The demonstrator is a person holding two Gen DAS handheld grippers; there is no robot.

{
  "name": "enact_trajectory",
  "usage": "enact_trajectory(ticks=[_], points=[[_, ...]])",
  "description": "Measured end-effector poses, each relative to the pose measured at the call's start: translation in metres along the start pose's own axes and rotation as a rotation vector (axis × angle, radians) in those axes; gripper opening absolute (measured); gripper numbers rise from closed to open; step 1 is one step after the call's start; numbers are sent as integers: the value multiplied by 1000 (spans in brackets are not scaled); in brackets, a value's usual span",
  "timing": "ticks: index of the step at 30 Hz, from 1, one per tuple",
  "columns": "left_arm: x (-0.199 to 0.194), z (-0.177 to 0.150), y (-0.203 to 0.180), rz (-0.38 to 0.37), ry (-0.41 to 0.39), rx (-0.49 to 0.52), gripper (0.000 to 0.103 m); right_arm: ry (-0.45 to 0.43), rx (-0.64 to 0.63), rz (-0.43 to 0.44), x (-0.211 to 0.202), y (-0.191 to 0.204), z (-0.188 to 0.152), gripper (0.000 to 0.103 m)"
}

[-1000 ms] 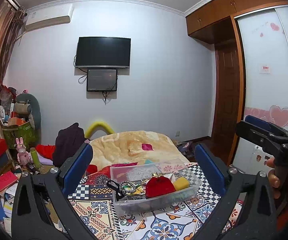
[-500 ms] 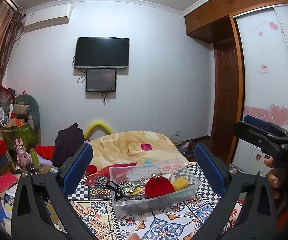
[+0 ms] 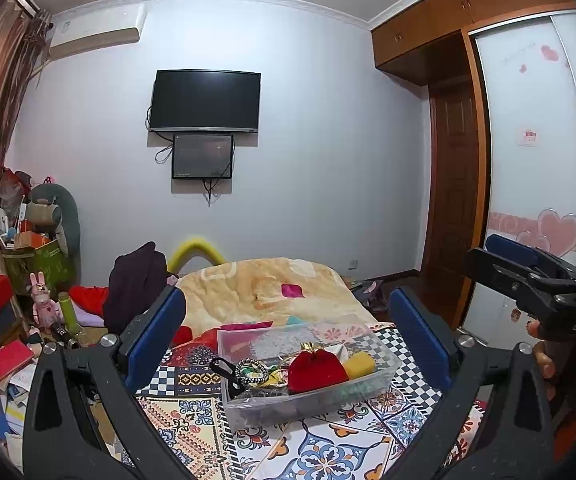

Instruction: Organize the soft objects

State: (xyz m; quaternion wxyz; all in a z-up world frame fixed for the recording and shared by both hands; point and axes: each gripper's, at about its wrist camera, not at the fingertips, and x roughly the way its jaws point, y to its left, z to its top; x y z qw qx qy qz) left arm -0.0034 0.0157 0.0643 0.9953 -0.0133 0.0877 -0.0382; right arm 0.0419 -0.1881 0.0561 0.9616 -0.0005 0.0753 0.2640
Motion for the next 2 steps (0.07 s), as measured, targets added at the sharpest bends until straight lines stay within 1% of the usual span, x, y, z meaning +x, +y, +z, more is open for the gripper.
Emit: enact_trajectory(ticks=[2], points=[[1, -1, -1, -1, 4, 1, 103, 5, 3, -1, 1, -1, -1, 103]])
